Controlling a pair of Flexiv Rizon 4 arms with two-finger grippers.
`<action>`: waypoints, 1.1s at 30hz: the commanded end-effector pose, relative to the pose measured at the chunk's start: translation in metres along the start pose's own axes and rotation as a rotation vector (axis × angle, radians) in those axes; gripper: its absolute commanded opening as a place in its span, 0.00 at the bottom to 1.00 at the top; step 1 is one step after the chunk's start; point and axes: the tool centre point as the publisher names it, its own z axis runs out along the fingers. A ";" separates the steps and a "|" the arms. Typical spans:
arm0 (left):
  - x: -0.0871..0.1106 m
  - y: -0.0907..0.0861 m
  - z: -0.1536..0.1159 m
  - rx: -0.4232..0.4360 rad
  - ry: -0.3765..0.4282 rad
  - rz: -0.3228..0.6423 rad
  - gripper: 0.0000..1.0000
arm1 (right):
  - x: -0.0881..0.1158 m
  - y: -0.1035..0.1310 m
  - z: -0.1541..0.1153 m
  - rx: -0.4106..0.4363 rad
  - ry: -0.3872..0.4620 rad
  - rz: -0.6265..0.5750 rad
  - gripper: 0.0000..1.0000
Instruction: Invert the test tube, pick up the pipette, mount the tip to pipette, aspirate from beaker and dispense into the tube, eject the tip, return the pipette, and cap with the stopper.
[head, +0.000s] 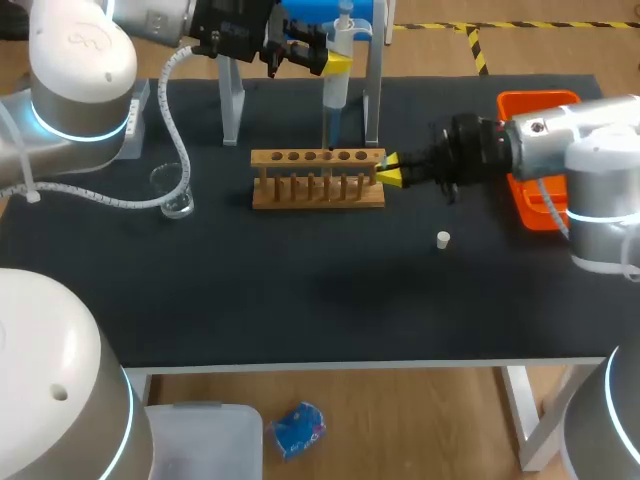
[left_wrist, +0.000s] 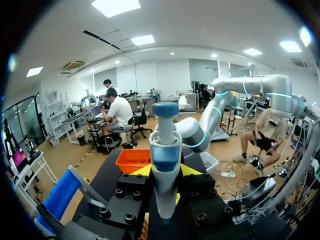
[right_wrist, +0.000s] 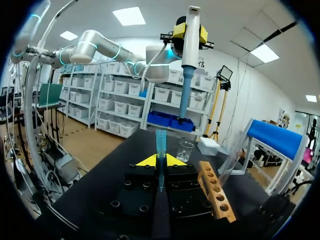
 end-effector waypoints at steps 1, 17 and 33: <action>0.000 0.000 -0.001 0.000 0.000 0.000 0.00 | -0.006 -0.001 0.020 0.016 -0.012 -0.023 0.00; 0.000 0.000 -0.001 0.000 0.000 0.000 0.00 | -0.028 -0.009 0.046 0.031 -0.036 -0.046 0.00; 0.000 0.000 -0.001 0.000 0.000 0.000 0.00 | -0.033 -0.005 0.061 0.028 -0.022 -0.021 0.00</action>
